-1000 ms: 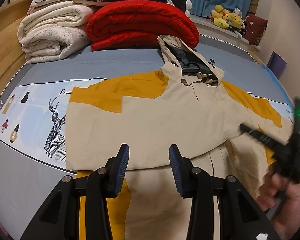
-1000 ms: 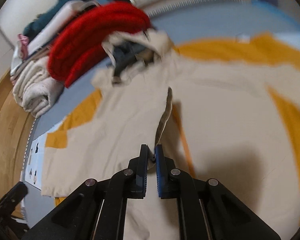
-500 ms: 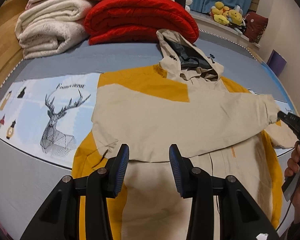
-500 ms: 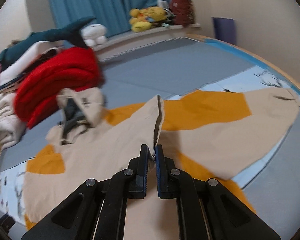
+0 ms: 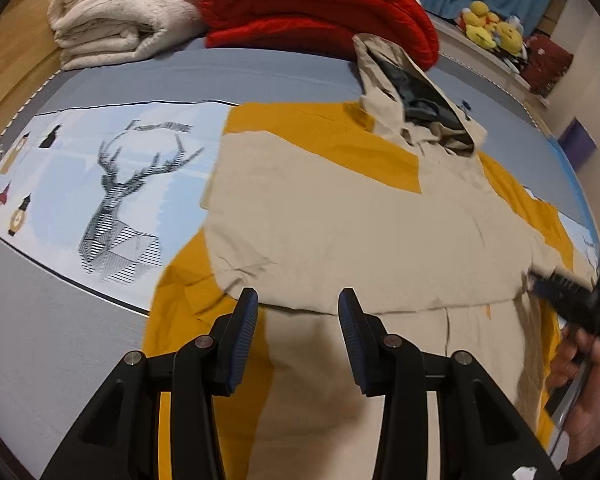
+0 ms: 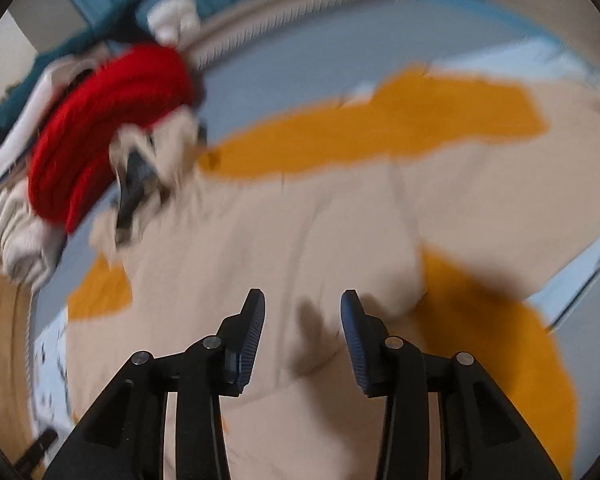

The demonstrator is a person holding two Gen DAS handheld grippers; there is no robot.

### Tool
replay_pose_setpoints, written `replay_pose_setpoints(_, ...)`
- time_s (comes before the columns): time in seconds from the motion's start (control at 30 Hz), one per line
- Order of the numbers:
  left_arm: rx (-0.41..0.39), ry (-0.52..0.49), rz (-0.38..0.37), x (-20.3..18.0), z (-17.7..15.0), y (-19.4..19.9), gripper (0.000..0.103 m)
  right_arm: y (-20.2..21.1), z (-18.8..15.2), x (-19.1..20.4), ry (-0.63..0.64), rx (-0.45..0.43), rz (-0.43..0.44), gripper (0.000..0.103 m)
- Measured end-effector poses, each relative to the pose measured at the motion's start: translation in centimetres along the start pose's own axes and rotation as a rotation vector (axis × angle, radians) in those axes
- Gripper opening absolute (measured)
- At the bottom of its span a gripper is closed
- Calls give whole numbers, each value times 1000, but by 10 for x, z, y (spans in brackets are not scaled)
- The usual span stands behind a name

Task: Fold large clothes
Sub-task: 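Open the right gripper and withdraw it from the folded sleeve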

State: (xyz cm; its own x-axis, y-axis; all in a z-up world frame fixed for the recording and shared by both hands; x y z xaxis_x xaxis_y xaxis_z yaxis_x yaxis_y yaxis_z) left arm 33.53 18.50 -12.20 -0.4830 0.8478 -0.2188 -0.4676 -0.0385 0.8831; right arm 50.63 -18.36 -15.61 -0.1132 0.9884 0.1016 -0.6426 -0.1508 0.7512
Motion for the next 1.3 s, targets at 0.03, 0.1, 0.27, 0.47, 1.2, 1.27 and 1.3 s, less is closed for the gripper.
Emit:
replay_pose_setpoints(0.03, -9, 17, 12, 5, 3, 1, 38, -11, -8, -5, -3, 53, -58, 41)
replay_pose_setpoints(0.1, -24, 74, 36, 22, 12, 2, 38, -12, -11, -13, -32, 41, -54, 41)
replay_pose_setpoints(0.27, -48, 172, 66, 52, 27, 6, 38, 6, 4, -9, 3, -50, -45, 42)
replay_pose_setpoints(0.47, -58, 161, 96, 64, 32, 0, 38, -1, -4, -4, -15, -21, -58, 42)
replay_pose_setpoints(1.2, 10, -4, 166, 33, 2, -45, 37, 89, 0, -22, 208, -174, -142, 42)
replay_pose_setpoints(1.27, -43, -48, 144, 16, 2, -25, 38, 98, 2, -37, 184, -196, -160, 42)
replay_pose_setpoints(1.3, -70, -76, 130, 6, 0, -14, 38, 101, 2, -46, 168, -202, -167, 42)
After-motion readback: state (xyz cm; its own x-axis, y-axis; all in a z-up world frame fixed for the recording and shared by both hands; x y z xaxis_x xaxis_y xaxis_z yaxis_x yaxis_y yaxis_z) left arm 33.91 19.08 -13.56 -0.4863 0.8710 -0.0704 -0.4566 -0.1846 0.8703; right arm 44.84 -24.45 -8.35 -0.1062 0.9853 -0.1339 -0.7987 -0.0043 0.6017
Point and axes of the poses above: each gripper's, at about its wrist camera, not at the fingertips, and y roughly against the way its jaws point, x to its left, z to its top, the point moved 5 cm from there along -y, roughly the way its jaws point, and after that the axes turned 11 degrees about y, right-handed, at the moved point
